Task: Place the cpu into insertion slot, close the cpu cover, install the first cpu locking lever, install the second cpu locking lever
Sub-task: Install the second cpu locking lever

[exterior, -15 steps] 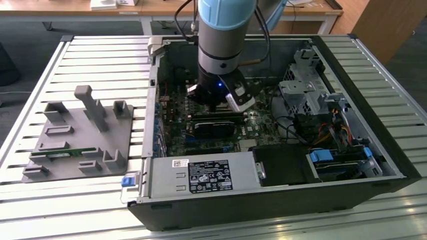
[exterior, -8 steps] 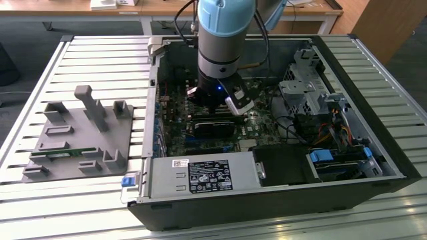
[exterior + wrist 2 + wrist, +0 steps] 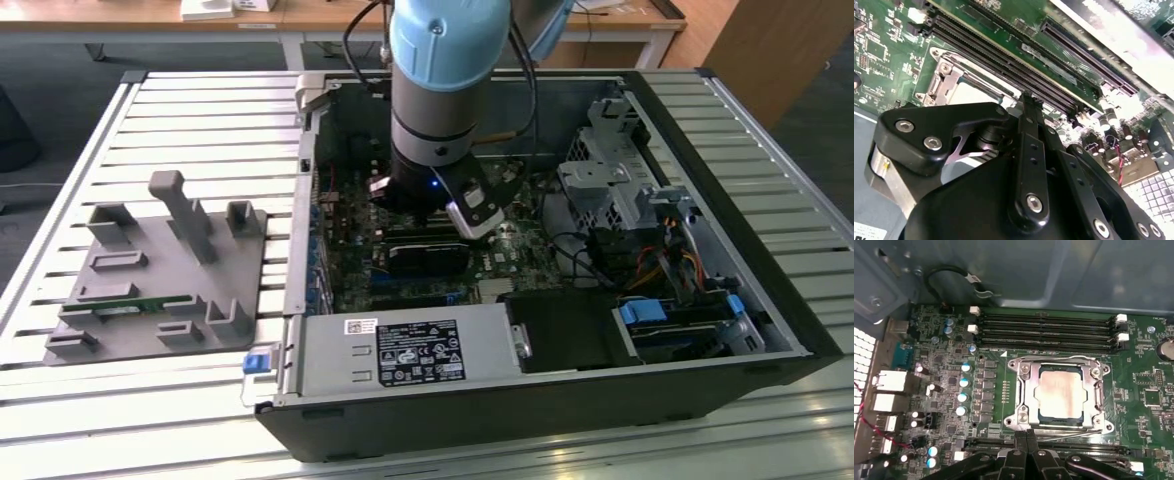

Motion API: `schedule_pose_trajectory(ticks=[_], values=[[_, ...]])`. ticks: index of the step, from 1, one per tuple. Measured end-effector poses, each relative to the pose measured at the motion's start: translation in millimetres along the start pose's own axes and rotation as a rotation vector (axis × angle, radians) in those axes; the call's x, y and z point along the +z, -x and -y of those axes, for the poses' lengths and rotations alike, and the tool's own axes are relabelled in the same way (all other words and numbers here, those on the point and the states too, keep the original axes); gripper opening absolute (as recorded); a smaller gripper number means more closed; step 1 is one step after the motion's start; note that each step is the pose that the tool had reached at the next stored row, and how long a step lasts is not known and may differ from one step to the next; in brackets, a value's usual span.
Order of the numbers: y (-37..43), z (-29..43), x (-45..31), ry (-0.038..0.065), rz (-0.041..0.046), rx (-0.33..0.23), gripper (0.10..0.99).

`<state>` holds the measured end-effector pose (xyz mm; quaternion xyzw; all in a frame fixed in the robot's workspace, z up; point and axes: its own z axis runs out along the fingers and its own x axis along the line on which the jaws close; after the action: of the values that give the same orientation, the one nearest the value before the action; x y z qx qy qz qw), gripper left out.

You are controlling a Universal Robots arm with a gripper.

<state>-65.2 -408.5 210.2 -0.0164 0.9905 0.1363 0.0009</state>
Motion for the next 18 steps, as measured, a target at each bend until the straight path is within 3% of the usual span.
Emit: schedule_pose_trajectory(ticks=[4, 11, 18], values=[[-3.6, 3.7, 0.1, 0.014, 0.0004, 0.000, 0.106], [-6.6, 6.4, 8.7, 0.024, 0.0006, 0.000, 0.106], [-7.5, 7.3, 12.5, 0.061, 0.0020, 0.000, 0.106]])
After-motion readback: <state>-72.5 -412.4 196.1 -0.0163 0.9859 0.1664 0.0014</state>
